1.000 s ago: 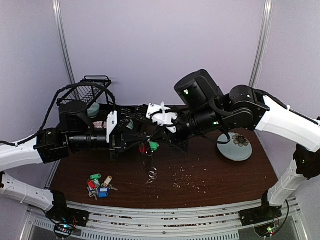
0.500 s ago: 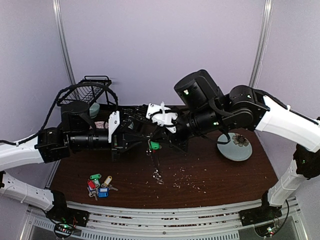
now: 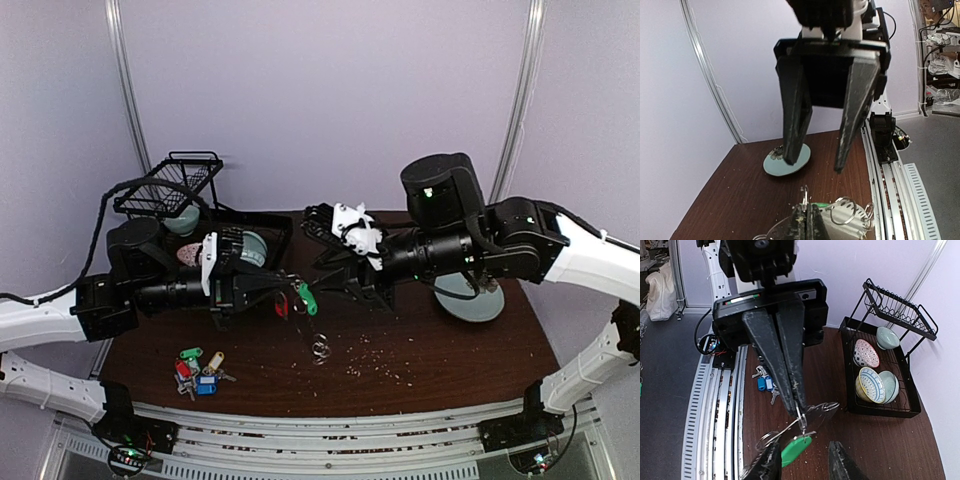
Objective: Put the keys on the keyring
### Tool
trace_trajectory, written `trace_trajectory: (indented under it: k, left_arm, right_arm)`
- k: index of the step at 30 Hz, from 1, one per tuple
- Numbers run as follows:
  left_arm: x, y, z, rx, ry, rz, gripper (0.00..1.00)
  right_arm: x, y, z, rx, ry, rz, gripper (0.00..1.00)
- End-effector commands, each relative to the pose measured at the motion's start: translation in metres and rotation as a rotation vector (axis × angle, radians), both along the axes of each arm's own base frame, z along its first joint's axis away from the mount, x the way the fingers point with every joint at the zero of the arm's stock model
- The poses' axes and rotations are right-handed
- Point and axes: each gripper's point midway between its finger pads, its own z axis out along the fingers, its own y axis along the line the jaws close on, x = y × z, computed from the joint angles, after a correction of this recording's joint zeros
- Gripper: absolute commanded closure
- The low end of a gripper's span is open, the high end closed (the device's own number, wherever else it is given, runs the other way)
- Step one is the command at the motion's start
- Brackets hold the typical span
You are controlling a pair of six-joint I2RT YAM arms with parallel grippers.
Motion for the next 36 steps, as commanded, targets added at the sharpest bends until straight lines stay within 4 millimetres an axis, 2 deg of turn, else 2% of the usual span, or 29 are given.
trace_trajectory:
  k: [1, 4, 10, 23, 30, 36]
  left_arm:
    - [-0.013, 0.000, 0.036, -0.142, -0.076, -0.073, 1.00]
    - [-0.014, 0.000, 0.037, -0.150, -0.080, -0.082, 1.00]
    - [-0.014, 0.002, 0.040, -0.198, -0.076, -0.077, 1.00]
    - [-0.009, 0.007, 0.046, -0.258, -0.057, -0.040, 1.00]
    - [-0.002, 0.005, 0.045, -0.276, -0.058, -0.007, 1.00]
    - [-0.001, 0.000, 0.055, -0.327, -0.070, -0.022, 1.00]
  right_arm:
    - [0.011, 0.007, 0.011, 0.101, -0.001, -0.012, 0.67]
    - [0.015, 0.006, 0.009, 0.116, 0.017, 0.009, 0.67]
    - [0.006, 0.015, 0.001, 0.130, 0.064, 0.083, 0.73]
    - [0.000, 0.024, -0.011, 0.159, 0.125, 0.114, 0.73]
    - [0.005, 0.031, -0.019, 0.210, 0.162, 0.086, 0.94]
    - [0.002, 0.034, -0.036, 0.226, 0.214, 0.080, 1.00]
